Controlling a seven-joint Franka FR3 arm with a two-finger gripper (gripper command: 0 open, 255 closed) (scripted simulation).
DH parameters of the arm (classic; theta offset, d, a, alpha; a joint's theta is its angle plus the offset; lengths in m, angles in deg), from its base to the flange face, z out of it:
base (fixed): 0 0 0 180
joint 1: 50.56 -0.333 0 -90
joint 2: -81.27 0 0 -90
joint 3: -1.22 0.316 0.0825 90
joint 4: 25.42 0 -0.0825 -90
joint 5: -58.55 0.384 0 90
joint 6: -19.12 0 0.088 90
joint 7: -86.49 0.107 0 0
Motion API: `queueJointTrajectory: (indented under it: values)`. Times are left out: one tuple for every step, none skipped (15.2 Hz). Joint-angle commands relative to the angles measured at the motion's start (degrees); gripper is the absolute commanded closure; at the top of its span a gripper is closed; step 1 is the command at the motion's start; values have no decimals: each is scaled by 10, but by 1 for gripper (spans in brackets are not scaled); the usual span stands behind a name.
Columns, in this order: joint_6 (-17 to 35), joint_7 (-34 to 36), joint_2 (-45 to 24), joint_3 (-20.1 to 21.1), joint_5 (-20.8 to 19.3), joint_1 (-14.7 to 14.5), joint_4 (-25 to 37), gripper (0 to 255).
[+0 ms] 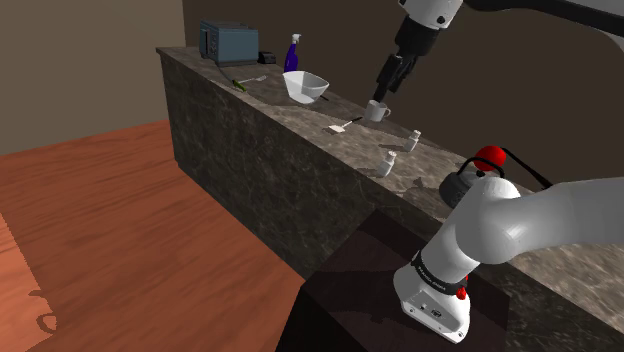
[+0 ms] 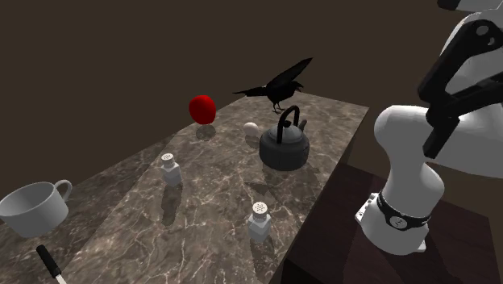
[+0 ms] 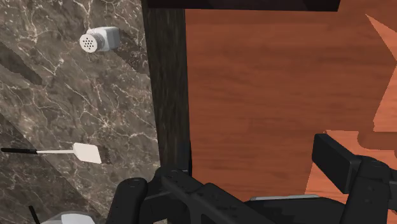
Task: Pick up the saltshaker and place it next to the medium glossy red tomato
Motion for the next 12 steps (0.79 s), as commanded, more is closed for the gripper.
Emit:
queueJointTrajectory:
  values:
    - [0,0,0,0,0,0,0,0]
    - [11,-8,6,-9,-6,3,-18,0]
    - [22,-15,12,-17,-12,7,-35,0]
    - [34,-23,17,-26,-19,11,-51,0]
    - [45,-30,22,-35,-25,15,-67,0]
    - [57,-38,26,-45,-32,19,-83,0]
    - [69,-46,29,-54,-39,24,-98,0]
    - [81,-54,32,-64,-47,29,-112,0]
    - [93,-61,34,-74,-55,34,-126,0]
    - [106,-69,35,-84,-62,39,-139,0]
    - [119,-77,35,-95,-71,45,-152,0]
    - [132,-85,35,-105,-79,51,-164,0]
